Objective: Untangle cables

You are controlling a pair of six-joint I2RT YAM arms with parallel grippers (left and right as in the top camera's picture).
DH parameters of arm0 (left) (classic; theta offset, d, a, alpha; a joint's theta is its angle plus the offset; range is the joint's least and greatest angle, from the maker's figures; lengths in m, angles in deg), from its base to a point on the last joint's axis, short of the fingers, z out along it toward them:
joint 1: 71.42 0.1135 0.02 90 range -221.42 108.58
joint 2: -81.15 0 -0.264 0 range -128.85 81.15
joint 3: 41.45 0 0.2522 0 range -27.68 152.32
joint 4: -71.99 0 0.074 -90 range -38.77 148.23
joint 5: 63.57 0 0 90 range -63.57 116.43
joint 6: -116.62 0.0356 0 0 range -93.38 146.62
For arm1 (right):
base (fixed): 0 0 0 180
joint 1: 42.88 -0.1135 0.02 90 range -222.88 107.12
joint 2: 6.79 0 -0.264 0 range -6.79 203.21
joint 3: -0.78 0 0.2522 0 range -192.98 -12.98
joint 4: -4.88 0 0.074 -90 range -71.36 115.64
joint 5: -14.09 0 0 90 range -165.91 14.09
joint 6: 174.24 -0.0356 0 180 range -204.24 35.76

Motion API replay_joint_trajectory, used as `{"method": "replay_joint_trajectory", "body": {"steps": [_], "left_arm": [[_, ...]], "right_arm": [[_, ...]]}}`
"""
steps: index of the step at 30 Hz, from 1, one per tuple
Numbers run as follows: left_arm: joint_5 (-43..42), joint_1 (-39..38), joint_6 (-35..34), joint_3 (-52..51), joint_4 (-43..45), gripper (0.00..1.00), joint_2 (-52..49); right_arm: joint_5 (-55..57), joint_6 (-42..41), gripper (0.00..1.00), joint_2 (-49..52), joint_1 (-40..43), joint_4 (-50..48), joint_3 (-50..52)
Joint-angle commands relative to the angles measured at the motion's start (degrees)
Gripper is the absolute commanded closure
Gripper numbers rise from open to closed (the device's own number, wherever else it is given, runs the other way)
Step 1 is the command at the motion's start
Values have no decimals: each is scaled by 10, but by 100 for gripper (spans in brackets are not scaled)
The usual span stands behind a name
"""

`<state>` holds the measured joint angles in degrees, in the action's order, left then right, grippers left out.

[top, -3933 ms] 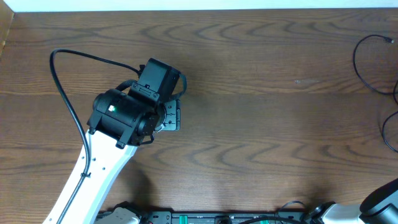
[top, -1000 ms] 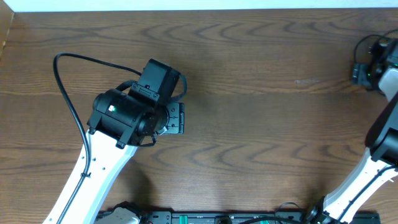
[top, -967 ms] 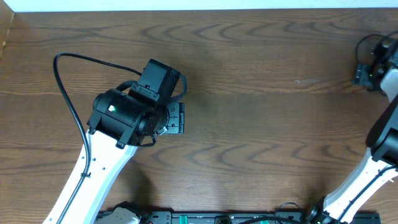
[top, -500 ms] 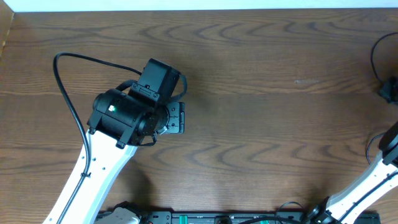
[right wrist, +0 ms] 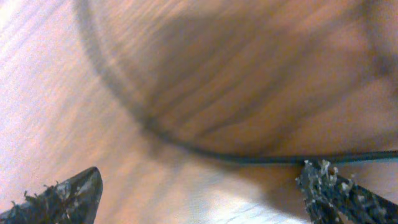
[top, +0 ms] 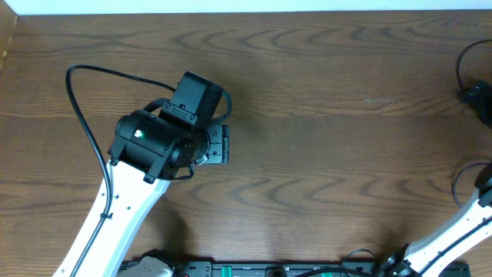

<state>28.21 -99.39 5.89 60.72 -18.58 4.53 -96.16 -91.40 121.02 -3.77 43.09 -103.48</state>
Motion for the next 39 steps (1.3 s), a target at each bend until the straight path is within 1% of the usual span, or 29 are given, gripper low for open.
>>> {"method": "replay_joint_trajectory", "body": {"steps": [1,7,12,15,19,23,27,29,30,32,37,39], "left_arm": [[-1,0,5,-1,-1,29,-5],[-1,0,5,-1,-2,29,-5],[-1,0,5,-1,-3,29,-5],[-1,0,5,-1,-4,29,-5],[-1,0,11,-1,-18,29,-5],[-1,0,30,-1,-33,26,-5],[-1,0,34,-1,-40,25,-5],[-1,0,40,-1,-41,25,-5],[-1,0,42,-1,-41,25,-5],[-1,0,42,-1,-41,25,-5],[-1,0,42,-1,-41,25,-5],[-1,0,42,-1,-41,25,-5]], "right_arm": [[-73,-31,1,43,-45,64,29],[-53,-41,1,43,-119,159,30],[55,-160,1,43,-161,268,48],[62,-217,1,42,-172,297,85],[67,-246,1,42,-172,290,160],[103,-256,1,36,-169,249,244],[121,-267,1,4,-164,180,332],[122,-276,1,-36,-158,139,383],[129,-287,1,-86,-151,109,426],[148,-293,1,-148,-143,92,465],[206,-308,1,-325,-123,96,533],[222,-330,1,-390,-112,114,551]]}}
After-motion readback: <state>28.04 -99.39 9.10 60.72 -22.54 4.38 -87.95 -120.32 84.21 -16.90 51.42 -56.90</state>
